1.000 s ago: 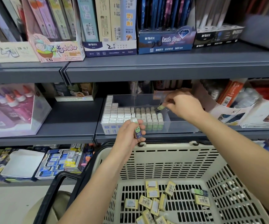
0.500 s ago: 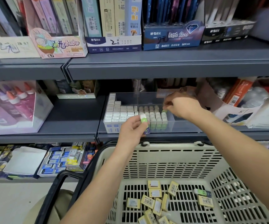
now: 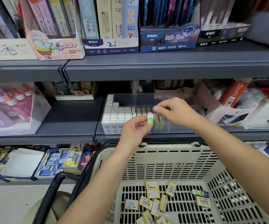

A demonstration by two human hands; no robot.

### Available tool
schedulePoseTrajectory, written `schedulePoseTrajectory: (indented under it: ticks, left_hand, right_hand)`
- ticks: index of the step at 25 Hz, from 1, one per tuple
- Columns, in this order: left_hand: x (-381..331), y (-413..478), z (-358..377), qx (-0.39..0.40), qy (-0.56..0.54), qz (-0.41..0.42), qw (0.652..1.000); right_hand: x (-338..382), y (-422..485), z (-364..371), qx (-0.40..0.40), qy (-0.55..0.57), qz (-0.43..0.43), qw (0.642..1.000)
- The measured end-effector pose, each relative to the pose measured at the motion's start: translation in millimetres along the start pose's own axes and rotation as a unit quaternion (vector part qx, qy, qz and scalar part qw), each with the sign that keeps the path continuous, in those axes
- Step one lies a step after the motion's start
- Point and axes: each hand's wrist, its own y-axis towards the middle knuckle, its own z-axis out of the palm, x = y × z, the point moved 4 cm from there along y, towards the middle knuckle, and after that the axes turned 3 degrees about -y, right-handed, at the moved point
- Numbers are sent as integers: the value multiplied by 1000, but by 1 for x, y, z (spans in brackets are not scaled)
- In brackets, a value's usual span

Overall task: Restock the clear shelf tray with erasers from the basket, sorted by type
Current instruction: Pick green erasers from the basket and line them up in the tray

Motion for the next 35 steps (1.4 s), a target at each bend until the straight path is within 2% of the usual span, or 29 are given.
schedulePoseTrajectory:
  ticks: [3, 6, 8, 10, 14, 35]
  left_hand:
    - [-3, 2, 9, 11, 22, 10, 1000]
    - [-6, 1, 5, -18, 24, 25, 999]
    - [-4, 0, -4, -40, 33, 23, 998]
    - [0, -3, -9, -49, 40, 12, 998]
    - [4, -9, -11, -41, 72, 18, 996]
    - [14, -10, -16, -34, 68, 17, 997]
  right_hand:
    - [12, -15, 0, 58, 88, -7, 994]
    - [1, -11, -19, 5, 107, 26, 994]
    - [-12, -3, -34, -62, 78, 62, 993]
    - [-21, 6, -38, -82, 41, 87, 992]
    - [-28, 18, -26, -44, -15, 99, 994]
    - [-28, 39, -17, -3, -145, 112, 983]
